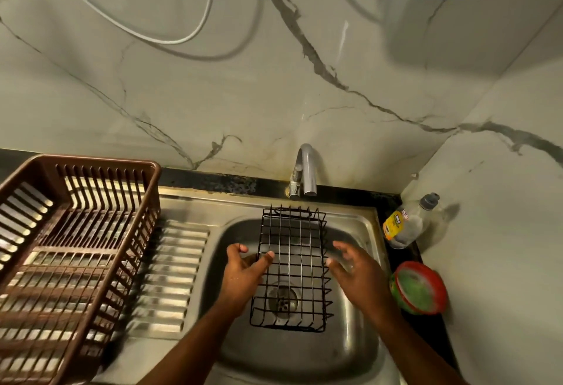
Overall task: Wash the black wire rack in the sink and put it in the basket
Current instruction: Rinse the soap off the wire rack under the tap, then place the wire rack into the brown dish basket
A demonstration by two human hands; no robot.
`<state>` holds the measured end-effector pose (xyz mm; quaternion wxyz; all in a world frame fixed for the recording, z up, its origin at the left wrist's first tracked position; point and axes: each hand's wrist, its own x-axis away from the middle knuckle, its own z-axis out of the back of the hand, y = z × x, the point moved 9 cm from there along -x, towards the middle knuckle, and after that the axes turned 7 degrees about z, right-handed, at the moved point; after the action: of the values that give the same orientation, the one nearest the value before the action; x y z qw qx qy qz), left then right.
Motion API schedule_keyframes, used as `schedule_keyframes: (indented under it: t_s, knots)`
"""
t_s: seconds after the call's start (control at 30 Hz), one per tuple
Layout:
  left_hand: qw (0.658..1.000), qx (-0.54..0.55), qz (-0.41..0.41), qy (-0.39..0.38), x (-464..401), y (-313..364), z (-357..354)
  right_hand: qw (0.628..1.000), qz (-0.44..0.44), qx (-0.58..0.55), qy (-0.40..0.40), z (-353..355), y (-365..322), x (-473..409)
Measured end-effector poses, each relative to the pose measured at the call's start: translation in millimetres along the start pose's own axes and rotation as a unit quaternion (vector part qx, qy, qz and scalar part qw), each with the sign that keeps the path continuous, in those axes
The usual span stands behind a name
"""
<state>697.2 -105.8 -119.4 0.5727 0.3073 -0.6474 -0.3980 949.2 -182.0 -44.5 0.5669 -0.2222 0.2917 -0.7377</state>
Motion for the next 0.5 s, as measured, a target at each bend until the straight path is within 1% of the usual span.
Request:
schedule_keyframes:
  t_s: [0.03,0.07,0.1,0.13,0.17,0.23,0.27,0.37,0.47,0.5]
  knots:
    - [1.000,0.005,0.002,0.000,-2,1,0,0.993,-0.064,-0.092,-0.031,-12,12,-1]
    - [1.000,0.011,0.005,0.001,-4,2,0,0.975,-0.119,-0.173,-0.069,-27,16,2]
    - [1.000,0.017,0.006,0.003,-5,3,0,0.958,-0.153,-0.225,-0.096,-41,16,6]
    - [1.000,0.023,0.000,0.007,-5,5,1,0.952,-0.158,-0.240,-0.102,-47,12,9]
    - [1.000,0.025,-0.006,0.013,-5,6,3,0.960,-0.137,-0.229,-0.083,-47,8,9]
    - [0.999,0.028,-0.017,0.015,-4,7,5,0.976,-0.090,-0.199,-0.019,-40,1,8]
    - [1.000,0.021,-0.017,0.012,-2,7,4,0.976,-0.087,-0.197,-0.008,-44,3,9]
    - [1.000,-0.002,0.002,0.019,4,-4,1,0.968,-0.141,-0.208,-0.024,-61,15,20]
    - [0.999,-0.028,-0.016,0.008,6,-5,-4,0.970,-0.138,-0.201,-0.010,-63,25,25]
    - [0.999,-0.035,0.000,0.007,11,-10,-4,0.969,-0.155,-0.193,-0.020,-65,28,31]
